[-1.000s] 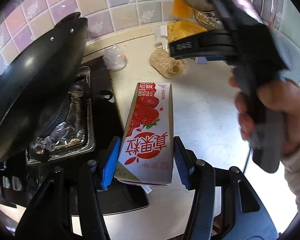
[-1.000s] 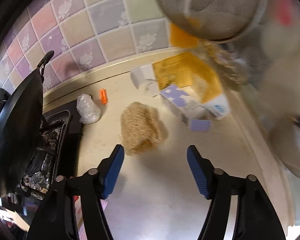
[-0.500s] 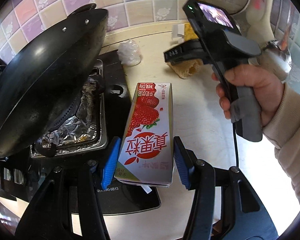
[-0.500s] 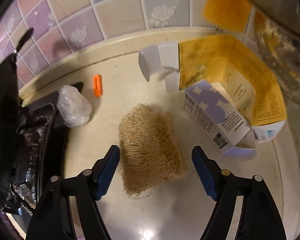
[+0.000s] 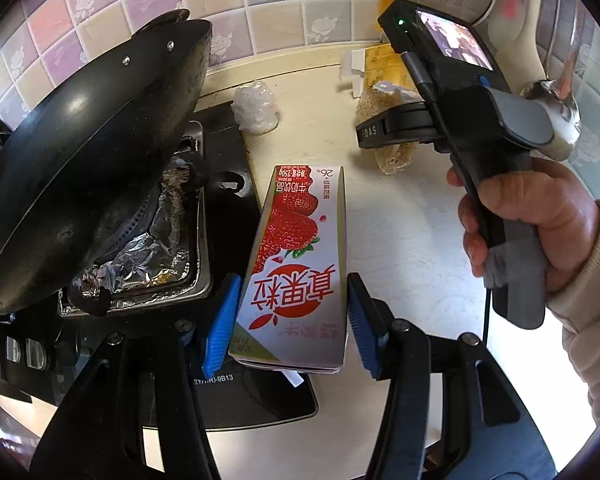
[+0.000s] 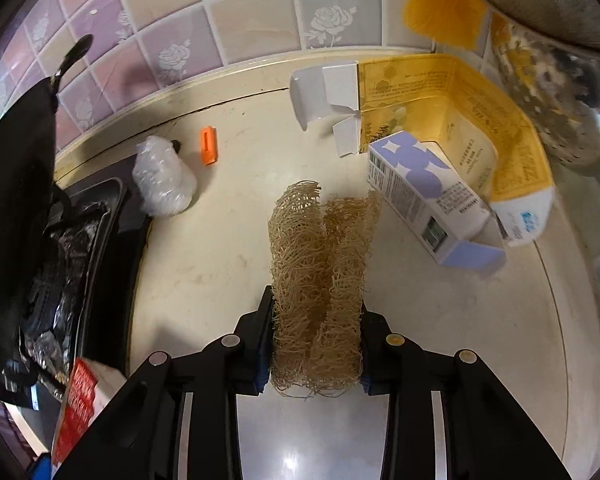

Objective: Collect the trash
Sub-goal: 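Grasp the dried noodle block with the right tool while the left tool holds the carton, then carry both items down over the bin and open both tools to drop them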

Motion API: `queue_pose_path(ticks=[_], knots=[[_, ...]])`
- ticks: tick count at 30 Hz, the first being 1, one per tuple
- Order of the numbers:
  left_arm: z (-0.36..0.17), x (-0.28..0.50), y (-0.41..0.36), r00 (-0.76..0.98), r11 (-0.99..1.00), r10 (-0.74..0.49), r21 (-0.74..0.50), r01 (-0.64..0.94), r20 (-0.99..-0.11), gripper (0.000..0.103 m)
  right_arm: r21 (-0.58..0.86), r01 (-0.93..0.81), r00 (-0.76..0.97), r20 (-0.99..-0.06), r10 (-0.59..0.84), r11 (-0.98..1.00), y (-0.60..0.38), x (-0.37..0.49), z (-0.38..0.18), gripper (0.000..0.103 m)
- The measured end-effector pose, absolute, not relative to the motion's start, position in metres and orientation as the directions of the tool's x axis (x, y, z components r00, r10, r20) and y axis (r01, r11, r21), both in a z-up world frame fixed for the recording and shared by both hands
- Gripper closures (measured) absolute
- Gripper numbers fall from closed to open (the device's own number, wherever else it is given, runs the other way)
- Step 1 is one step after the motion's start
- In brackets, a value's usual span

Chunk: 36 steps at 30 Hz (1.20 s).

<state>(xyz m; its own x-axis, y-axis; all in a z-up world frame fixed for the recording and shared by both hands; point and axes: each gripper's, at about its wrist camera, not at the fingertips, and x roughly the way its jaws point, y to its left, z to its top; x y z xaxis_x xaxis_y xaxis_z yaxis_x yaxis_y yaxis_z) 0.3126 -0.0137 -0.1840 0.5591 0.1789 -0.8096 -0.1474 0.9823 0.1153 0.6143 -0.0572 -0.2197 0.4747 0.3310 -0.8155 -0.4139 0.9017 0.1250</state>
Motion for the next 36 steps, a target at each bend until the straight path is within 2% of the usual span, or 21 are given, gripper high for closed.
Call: queue_pose_path(ticks=[17, 28, 36], knots=[[-0.167, 0.257, -0.012, 0.596, 0.991, 0.132, 0.088, -0.102, -0.792, 0.054, 0.129, -0.359, 0.553, -0.768, 0.322, 0.924, -0.114, 0.509, -0.181, 0.072], [-0.157, 0.161, -0.004, 0.617, 0.996, 0.089, 0.077, -0.046, -0.782, 0.054, 0.173, -0.285, 0.618, -0.719, 0.318, 0.943, -0.149, 0.347, -0.166, 0.072], [-0.155, 0.074, -0.003, 0.63, 0.997, 0.026, 0.066, 0.04, -0.776, 0.054, 0.217, -0.265, 0.617, -0.71, 0.338, 0.94, -0.164, 0.215, -0.178, 0.072]])
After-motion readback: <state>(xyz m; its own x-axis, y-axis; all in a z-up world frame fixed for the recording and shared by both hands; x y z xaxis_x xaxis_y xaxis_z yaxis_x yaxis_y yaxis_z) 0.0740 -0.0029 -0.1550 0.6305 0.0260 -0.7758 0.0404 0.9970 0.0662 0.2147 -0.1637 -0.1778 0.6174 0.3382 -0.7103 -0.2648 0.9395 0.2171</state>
